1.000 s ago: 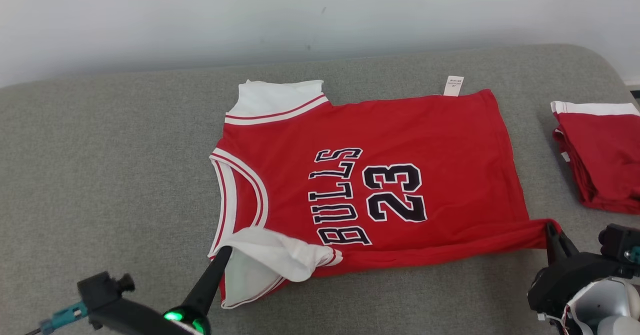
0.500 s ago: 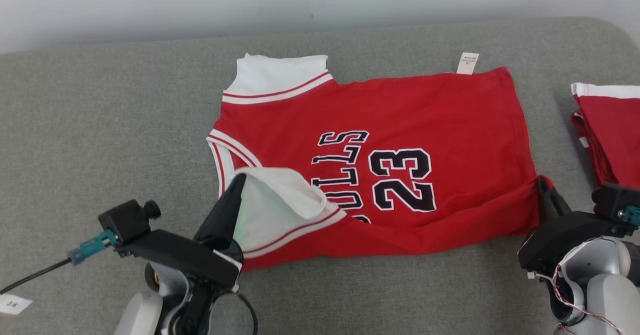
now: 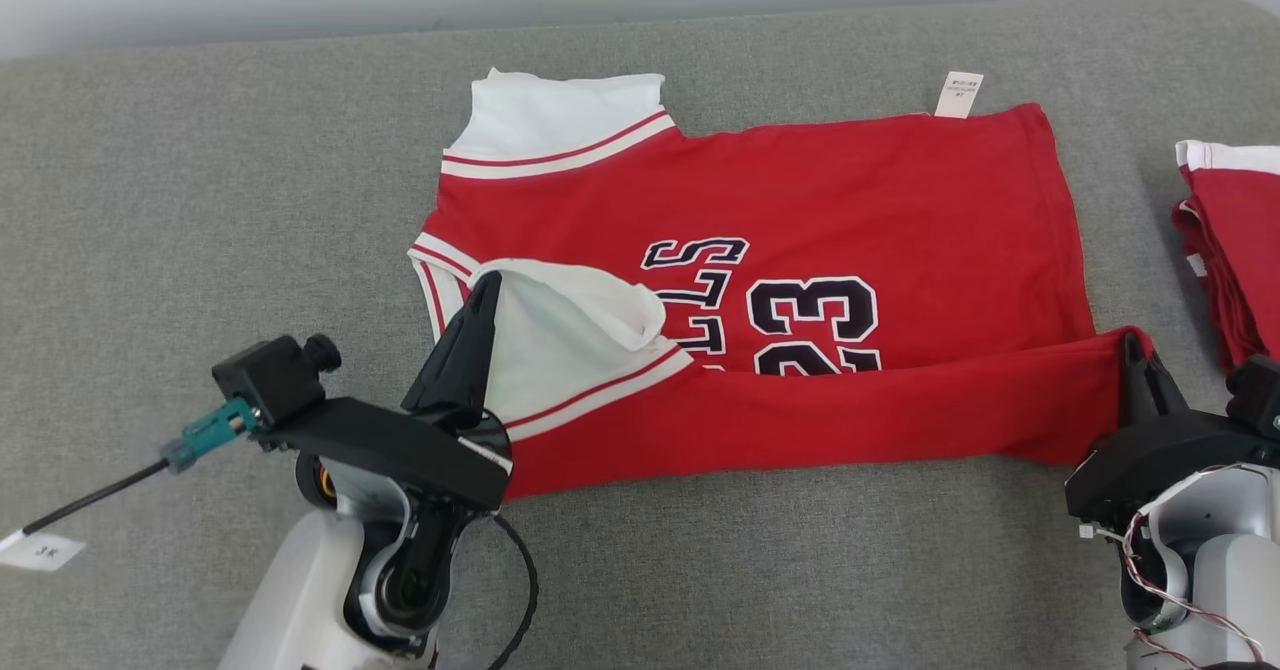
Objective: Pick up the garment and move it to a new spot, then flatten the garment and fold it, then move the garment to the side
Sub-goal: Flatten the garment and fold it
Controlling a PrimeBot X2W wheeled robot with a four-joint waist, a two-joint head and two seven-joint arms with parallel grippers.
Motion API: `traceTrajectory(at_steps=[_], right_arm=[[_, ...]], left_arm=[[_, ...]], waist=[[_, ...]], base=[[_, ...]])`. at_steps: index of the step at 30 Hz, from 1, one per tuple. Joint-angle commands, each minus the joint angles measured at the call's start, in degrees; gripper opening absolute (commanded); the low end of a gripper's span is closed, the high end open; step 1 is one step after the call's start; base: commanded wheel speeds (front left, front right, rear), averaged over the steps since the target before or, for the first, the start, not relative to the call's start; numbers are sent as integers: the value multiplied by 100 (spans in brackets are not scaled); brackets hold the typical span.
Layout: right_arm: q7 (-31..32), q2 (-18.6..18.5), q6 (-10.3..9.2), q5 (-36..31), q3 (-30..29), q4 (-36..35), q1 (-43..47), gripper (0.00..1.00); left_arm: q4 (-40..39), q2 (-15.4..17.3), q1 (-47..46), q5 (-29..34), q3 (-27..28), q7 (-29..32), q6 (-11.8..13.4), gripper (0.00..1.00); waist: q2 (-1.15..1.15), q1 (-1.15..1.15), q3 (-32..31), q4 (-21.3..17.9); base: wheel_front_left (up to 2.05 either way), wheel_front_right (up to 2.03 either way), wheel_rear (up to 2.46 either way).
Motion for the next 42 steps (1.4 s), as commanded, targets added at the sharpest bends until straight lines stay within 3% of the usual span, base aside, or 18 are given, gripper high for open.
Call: traceTrajectory(at_steps=[1,24,25,26,27,28,34,42], right_arm=[[-49,28,-14,-42,-5,42,-47,0],[-485,69,-14,-483,-283,740,-521,0],[-496,70,-14,-486,-270,773,-530,15],[-513,70,-14,-481,-245,801,-547,81],[-529,70,-14,-434,-232,830,-569,100],[-539,71,-14,-398,-214,855,-579,100],[-464,71,-14,-226,-57,760,-588,100],[-16,72,-14,-53,-140,-143,-53,100]], left_arm=[[69,38,-136,115,-29,-59,-46,0],[1664,11,-1432,875,-509,-585,-11,0],[1756,19,-1505,948,-557,-628,-4,0],[1861,31,-1565,1028,-619,-654,-4,7],[1944,62,-1631,1171,-684,-722,11,60],[2028,81,-1686,1266,-733,-765,32,100],[2312,271,-1780,1730,-932,-1037,235,100],[1883,799,-997,2128,-1055,-911,861,100]], waist=[[-1,-1,7,-1],[-1,-1,217,-31],[-1,-1,216,-33],[-1,-1,211,-39],[-1,-1,200,-47],[-1,-1,185,-54],[-1,-1,-17,-61],[-1,-1,-348,19]], base=[[0,0,0],[0,0,0],[0,0,0],[0,0,0],[0,0,0],[0,0,0],[0,0,0],[0,0,0]])
